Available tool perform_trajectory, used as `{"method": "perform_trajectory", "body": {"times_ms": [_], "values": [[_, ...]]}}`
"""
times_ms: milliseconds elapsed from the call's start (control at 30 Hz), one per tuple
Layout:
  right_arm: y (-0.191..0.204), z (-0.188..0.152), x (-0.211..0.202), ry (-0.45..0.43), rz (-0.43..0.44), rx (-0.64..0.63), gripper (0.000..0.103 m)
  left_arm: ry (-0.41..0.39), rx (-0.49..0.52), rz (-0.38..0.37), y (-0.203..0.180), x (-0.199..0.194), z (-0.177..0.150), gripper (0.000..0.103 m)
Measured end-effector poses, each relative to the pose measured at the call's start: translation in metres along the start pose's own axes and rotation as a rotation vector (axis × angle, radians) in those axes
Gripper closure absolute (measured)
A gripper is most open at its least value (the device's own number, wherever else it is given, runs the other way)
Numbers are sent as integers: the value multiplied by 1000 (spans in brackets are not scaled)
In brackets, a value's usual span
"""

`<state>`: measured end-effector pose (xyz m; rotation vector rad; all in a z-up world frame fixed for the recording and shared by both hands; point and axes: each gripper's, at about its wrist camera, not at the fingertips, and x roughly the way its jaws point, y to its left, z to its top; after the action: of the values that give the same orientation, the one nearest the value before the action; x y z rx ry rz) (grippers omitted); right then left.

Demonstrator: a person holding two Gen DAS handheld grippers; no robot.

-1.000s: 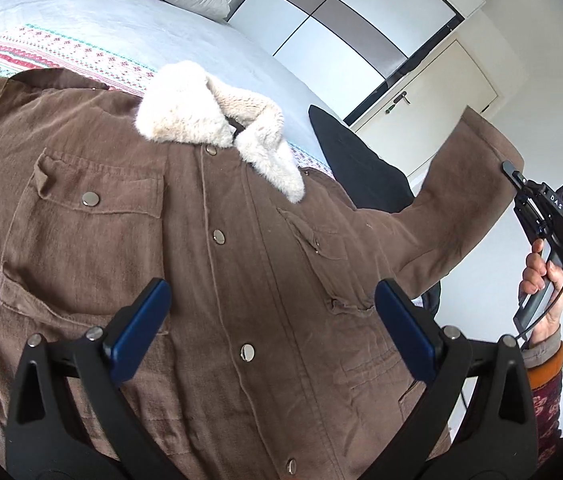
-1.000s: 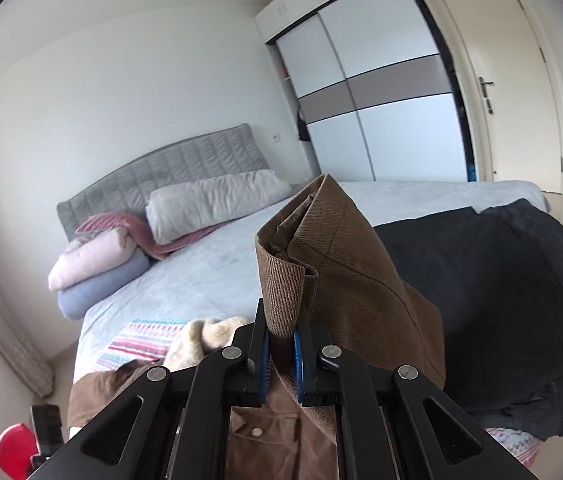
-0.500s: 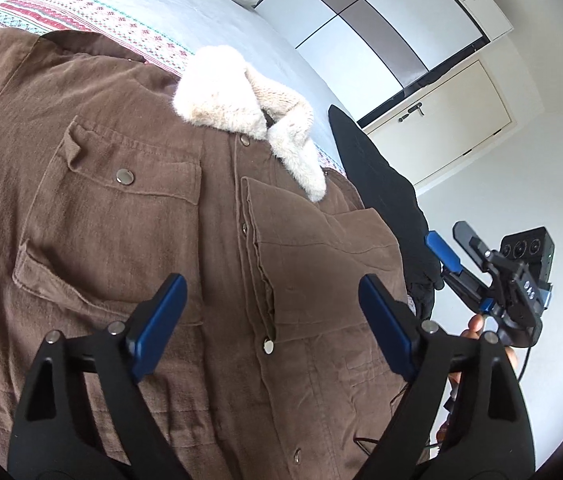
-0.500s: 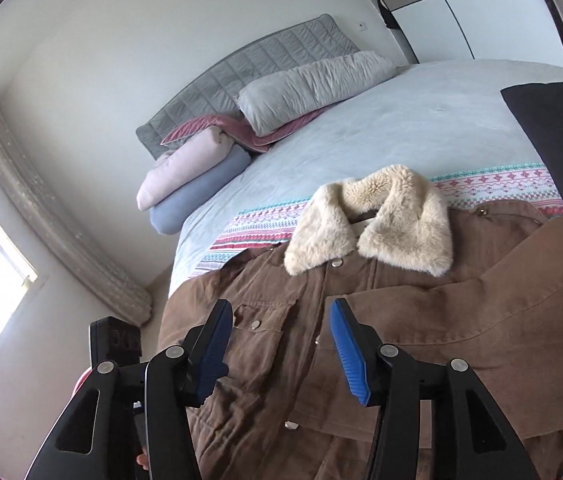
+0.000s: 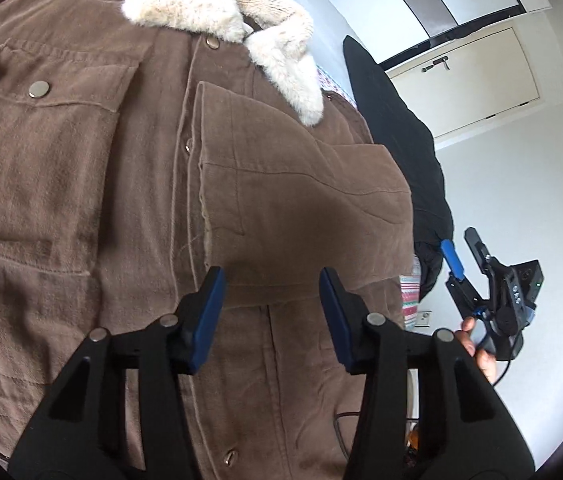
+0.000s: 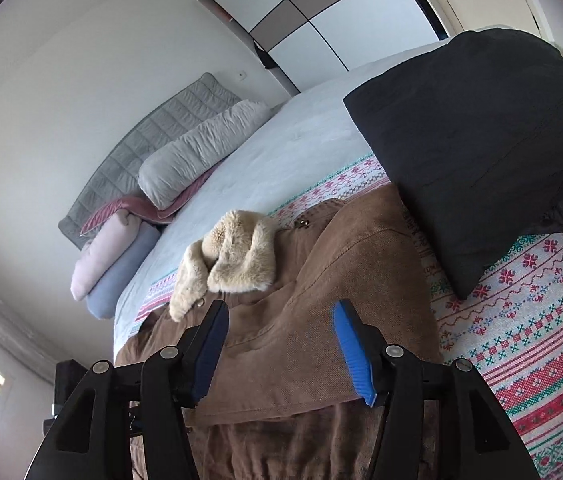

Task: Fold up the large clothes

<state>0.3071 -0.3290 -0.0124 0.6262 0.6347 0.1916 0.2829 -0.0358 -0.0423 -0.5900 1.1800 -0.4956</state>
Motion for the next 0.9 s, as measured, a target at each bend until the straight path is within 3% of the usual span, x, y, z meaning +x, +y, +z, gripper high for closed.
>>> {"method": "perform_trajectory", "body": {"times_ms": [133,533,567,600,633,833,900], "values": [[-1,0,1,17,22,12,46,-2,-18,65,7,16,9,53],[0,-5,8,52,12,-12,46,-35,13,138,2,35,34,53],[-1,-5,9,55,12,-10,46,-41,23,136,0,38,37,67],[-1,-5,10,57,9,-7,46,-43,31,156,-2,39,40,99],[-2,-5,10,58,2,-7,46,-50,33,181,-3,37,43,100],[-10,-2,3,13,-95,-25,38,-324,125,94,-52,-43,48,100],[-16,-1,4,16,-92,1,38,-422,197,113,-72,-72,48,100]]}}
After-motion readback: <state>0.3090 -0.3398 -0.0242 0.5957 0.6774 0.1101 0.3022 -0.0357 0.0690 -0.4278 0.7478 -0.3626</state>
